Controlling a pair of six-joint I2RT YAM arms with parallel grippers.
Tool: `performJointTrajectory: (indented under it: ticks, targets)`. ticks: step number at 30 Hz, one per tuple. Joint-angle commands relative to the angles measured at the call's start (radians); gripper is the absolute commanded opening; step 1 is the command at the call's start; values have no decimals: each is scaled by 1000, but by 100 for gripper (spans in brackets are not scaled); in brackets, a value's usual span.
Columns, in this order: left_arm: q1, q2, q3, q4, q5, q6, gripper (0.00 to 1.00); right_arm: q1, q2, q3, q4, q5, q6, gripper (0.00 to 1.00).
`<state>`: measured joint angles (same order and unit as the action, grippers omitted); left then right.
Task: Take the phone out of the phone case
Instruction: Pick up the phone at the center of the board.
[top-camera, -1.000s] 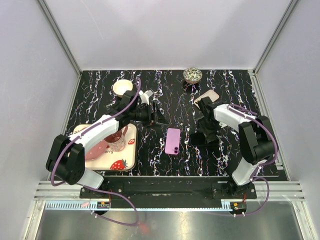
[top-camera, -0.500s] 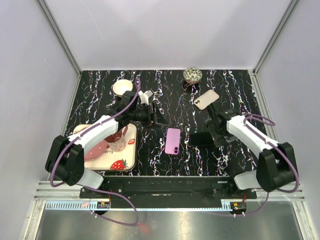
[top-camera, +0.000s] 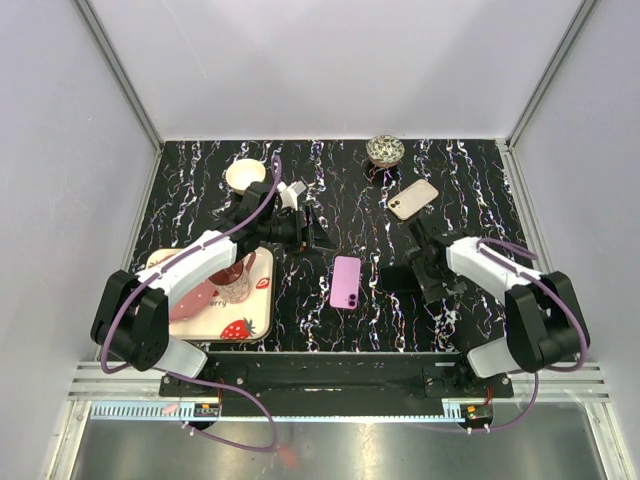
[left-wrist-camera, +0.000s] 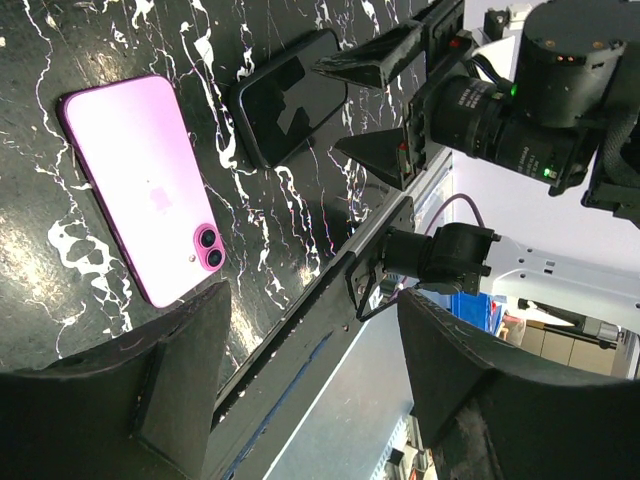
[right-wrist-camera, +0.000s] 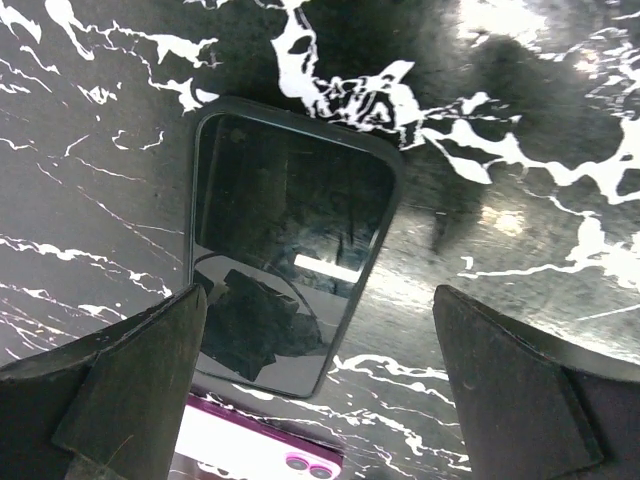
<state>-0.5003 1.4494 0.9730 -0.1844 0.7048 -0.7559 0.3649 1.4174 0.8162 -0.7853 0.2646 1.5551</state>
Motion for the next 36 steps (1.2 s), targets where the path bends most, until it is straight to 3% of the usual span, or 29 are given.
performJointTrajectory:
  ticks: [1, 19, 22, 29, 36]
  targets:
    - [5, -34, 30, 22, 19, 20, 69, 3, 75, 70, 64, -16, -3, 100]
    - [5, -58, 27, -24, 5, 58, 70, -18, 262, 167, 41, -42, -26, 100]
    - [5, -50, 29, -21, 12, 55, 70, -20, 314, 211, -9, -21, -36, 100]
    - [5, -52, 23, -18, 10, 53, 70, -21, 551, 440, -305, 30, -76, 100]
    - [5, -57, 23, -21, 2, 53, 70, -21, 474, 293, -111, -68, -90, 98]
